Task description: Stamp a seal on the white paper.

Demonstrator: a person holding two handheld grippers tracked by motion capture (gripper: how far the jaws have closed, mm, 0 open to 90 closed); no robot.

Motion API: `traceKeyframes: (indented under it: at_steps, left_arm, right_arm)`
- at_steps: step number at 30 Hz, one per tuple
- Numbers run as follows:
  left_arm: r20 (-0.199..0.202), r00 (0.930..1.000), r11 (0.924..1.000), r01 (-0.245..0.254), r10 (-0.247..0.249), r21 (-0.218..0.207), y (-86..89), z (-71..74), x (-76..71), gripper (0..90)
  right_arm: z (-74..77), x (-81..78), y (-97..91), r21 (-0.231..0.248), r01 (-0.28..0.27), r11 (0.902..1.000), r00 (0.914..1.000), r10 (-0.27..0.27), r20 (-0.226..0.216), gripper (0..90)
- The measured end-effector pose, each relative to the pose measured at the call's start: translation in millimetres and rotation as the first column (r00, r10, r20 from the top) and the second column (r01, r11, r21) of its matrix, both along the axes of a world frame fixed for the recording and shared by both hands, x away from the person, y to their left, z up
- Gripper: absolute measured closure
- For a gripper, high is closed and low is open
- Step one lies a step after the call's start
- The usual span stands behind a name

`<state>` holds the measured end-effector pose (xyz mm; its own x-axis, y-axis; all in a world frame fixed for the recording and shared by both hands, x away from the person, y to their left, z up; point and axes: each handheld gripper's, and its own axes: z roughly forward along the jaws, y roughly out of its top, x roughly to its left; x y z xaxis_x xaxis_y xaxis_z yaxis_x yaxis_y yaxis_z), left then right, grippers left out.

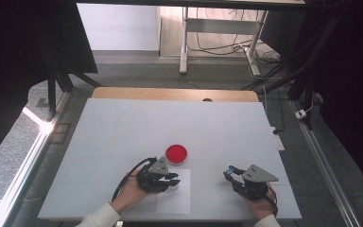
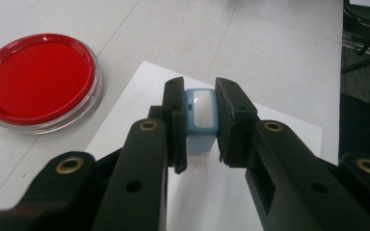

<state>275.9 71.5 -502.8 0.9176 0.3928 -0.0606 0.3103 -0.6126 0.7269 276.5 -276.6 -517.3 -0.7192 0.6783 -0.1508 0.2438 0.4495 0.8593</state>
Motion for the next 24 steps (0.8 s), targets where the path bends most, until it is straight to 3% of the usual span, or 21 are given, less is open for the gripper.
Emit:
traceKeyframes:
  at_steps: [24]
  left_arm:
    - [-0.007, 1.0000, 0.9998, -0.006, 0.006, 0.021, -3.0, -1.0, -1.6, 75.1]
  right_arm:
    - [-0.4, 0.4, 0.3, -0.002, -0.008, 1.0000, 1.0000, 0.008, 0.000, 64.7]
